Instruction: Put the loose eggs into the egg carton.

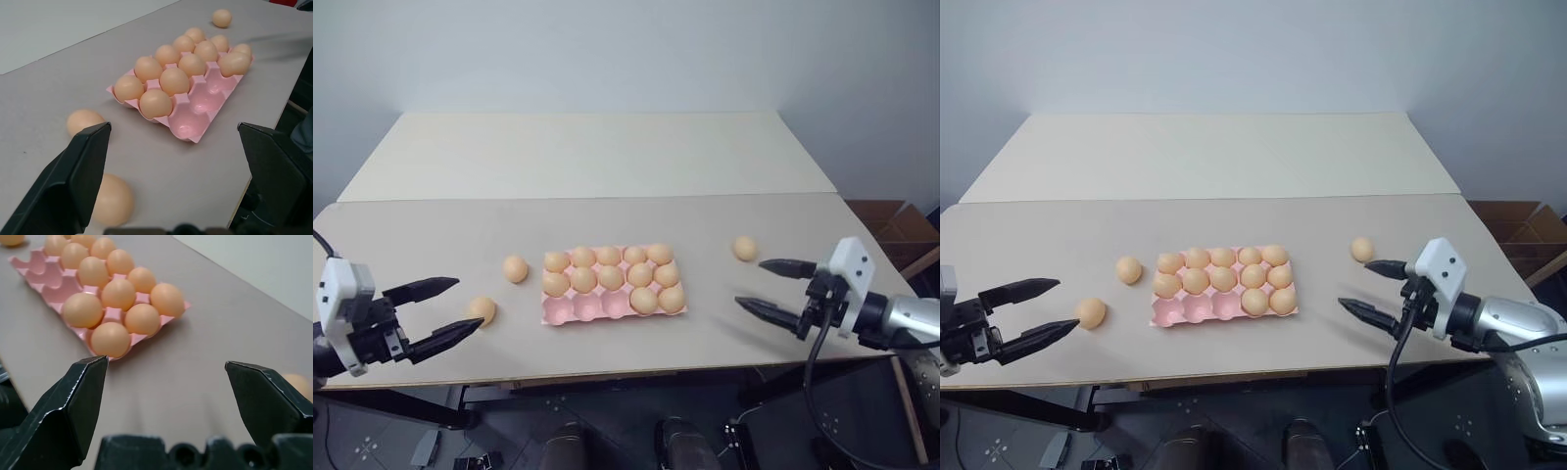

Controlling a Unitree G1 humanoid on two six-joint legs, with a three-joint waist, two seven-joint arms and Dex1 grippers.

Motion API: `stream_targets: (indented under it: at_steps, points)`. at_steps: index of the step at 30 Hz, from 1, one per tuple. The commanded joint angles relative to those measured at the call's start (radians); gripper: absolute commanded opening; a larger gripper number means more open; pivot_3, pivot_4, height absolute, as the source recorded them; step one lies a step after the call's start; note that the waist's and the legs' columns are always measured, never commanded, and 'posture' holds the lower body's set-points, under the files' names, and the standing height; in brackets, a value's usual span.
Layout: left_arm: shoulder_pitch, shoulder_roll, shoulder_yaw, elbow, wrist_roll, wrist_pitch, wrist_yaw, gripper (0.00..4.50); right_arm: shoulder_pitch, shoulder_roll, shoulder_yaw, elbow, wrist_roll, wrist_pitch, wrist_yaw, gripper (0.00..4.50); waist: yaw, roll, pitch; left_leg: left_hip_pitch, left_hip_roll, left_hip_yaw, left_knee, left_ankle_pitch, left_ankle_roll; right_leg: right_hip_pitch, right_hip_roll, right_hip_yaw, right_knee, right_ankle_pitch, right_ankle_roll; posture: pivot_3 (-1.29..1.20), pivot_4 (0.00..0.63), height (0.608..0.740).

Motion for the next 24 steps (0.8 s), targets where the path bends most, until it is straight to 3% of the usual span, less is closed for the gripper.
stream_targets:
  at_steps: [1,5,13,16,21,22,24]
  points:
    - [-0.042,0.020,-0.009,-0.014,-0.003,-0.019,0.004,4.50,-0.118,0.000,0.091,0.105,-0.115,0.050,-0.135,4.48,-0.003,0.000,0.000,0.000,0.000,0.000,0.000,0.000,0.000,0.000,0.000,0.000,0.000,0.001,-0.002,0.00,0.150,0.740]
    - [-0.082,0.020,-0.042,-0.005,0.002,-0.019,0.005,4.50,-0.349,0.124,0.203,0.326,-0.227,0.195,-0.351,4.48,-0.009,0.000,0.000,0.001,0.000,0.001,0.000,0.000,0.000,-0.001,0.001,0.001,0.001,0.005,-0.008,0.00,0.150,0.740]
    - [-0.093,0.025,-0.047,-0.004,0.008,-0.017,-0.003,4.50,-0.576,0.284,0.273,0.746,-0.367,0.134,-0.530,4.48,-0.004,0.000,0.000,-0.005,-0.001,0.001,-0.005,0.001,0.000,-0.006,0.001,0.000,-0.001,0.008,-0.002,0.00,0.150,0.740]
    - [-0.082,0.025,-0.038,-0.017,0.008,-0.012,-0.001,4.50,-0.588,0.307,0.272,0.783,-0.371,0.101,-0.532,3.93,-0.005,0.000,0.000,-0.005,-0.001,0.001,-0.006,0.000,0.000,-0.006,0.001,0.000,-0.002,0.008,-0.001,0.00,0.150,0.740]
    - [-0.053,0.024,-0.011,-0.038,0.003,-0.008,-0.003,4.50,-0.538,0.308,0.270,0.597,-0.353,0.130,-0.514,2.16,-0.006,0.000,0.000,-0.005,0.000,0.001,-0.006,0.000,0.000,-0.006,0.001,0.000,-0.001,0.008,-0.001,0.00,0.150,0.740]
    - [-0.048,0.023,-0.007,-0.041,0.002,-0.008,-0.004,4.50,-0.527,0.308,0.267,0.541,-0.344,0.156,-0.510,1.93,-0.006,0.000,0.000,-0.004,0.000,0.001,-0.006,0.000,0.000,-0.006,0.001,0.000,0.000,0.008,-0.001,0.00,0.150,0.740]
    - [-0.038,0.022,-0.001,-0.047,0.002,-0.008,-0.005,4.50,-0.504,0.308,0.268,0.407,-0.317,0.213,-0.496,1.89,-0.007,0.001,0.000,-0.004,0.000,0.000,-0.006,0.001,0.000,-0.006,0.001,0.000,0.001,0.008,-0.001,0.00,0.150,0.740]
